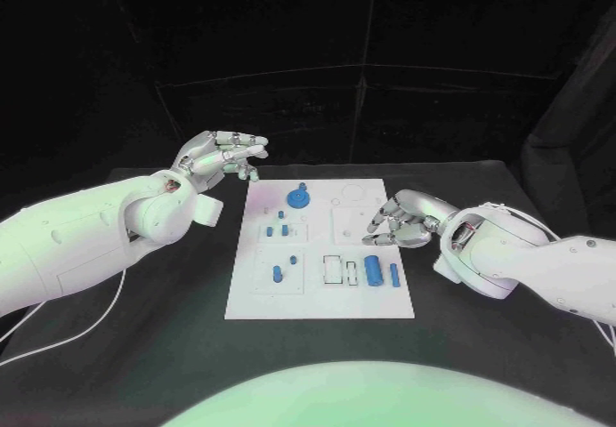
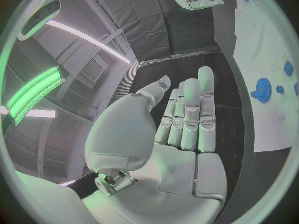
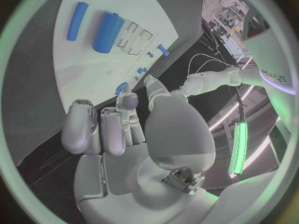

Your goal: Assemble the parts on the task board

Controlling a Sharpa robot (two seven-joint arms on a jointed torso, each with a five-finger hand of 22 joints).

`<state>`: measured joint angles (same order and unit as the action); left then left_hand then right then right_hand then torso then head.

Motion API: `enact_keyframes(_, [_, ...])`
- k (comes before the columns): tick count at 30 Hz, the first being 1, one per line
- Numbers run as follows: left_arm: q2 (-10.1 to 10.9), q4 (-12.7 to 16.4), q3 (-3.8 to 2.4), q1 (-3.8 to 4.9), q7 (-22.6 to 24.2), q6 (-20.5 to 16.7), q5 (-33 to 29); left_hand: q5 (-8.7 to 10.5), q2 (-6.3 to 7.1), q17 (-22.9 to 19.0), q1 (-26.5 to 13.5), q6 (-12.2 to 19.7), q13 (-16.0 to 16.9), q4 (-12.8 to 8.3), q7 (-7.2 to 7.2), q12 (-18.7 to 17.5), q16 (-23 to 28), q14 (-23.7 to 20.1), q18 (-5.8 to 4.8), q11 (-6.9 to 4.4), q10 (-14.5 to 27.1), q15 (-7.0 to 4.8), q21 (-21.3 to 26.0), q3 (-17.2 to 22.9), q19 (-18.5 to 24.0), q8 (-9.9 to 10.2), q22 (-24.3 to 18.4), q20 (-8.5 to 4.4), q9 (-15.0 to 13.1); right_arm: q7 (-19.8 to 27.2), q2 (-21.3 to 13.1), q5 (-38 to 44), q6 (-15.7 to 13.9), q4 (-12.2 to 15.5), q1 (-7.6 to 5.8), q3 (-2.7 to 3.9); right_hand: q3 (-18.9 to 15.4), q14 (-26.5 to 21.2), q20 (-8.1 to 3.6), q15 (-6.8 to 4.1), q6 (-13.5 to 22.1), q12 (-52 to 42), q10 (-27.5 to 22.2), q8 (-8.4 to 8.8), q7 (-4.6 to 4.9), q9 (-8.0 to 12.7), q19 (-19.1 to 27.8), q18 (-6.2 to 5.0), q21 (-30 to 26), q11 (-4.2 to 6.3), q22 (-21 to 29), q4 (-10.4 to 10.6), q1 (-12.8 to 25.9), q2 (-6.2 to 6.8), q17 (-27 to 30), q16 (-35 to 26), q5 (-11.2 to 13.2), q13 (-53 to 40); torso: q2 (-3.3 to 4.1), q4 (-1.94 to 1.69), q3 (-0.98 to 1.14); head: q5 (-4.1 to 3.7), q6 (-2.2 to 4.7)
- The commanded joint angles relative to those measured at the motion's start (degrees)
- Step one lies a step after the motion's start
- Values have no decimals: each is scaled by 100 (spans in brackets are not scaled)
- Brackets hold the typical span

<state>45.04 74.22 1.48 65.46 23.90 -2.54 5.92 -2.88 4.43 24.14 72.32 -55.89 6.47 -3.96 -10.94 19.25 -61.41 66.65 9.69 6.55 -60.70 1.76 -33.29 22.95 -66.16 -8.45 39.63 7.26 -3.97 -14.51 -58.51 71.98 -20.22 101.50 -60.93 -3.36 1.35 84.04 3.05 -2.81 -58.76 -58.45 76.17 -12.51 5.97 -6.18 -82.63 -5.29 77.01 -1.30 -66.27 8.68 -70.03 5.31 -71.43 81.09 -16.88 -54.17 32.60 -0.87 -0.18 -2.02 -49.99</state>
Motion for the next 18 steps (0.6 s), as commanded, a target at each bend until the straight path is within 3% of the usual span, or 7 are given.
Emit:
enact_keyframes(1, [9,21,-2,10,25,40,-26,-23,-25,-7,15,51,8,-1,2,31,-22,-54,78,-9,47,-5,21,-33,-37,-31,-8,17,8,-779,-23,279,262,74,41,-1,-287,341,-27,-73,4,-810,244,-155,-43,-76,-51,87,91,46,-128,195,90,-81,-228,137,18,-928,4,2,-5,-96,-1])
enact_keyframes(9, [5,23,1,9,30,52,-26,-23,-25,-7,15,51,8,-1,2,31,-22,-54,78,-9,47,-5,21,-33,-37,-31,-8,17,8,-1324,78,699,491,93,131,-6,-744,355,-45,-62,66,-1241,349,-324,-54,-191,-66,95,146,51,-218,575,241,-41,-386,230,170,-1499,5,-16,-3,-145,-1])
enact_keyframes(18, [20,26,3,9,32,55,-26,-22,-36,-24,24,59,8,-3,-2,63,-27,-62,77,-6,68,-2,34,-51,-40,-43,-20,18,8,-1664,226,1092,695,8,226,-9,-945,362,-45,-65,106,-1372,391,-420,-58,-270,-71,104,172,55,-261,776,235,4,-454,269,241,-1697,6,-16,-3,-124,-1])
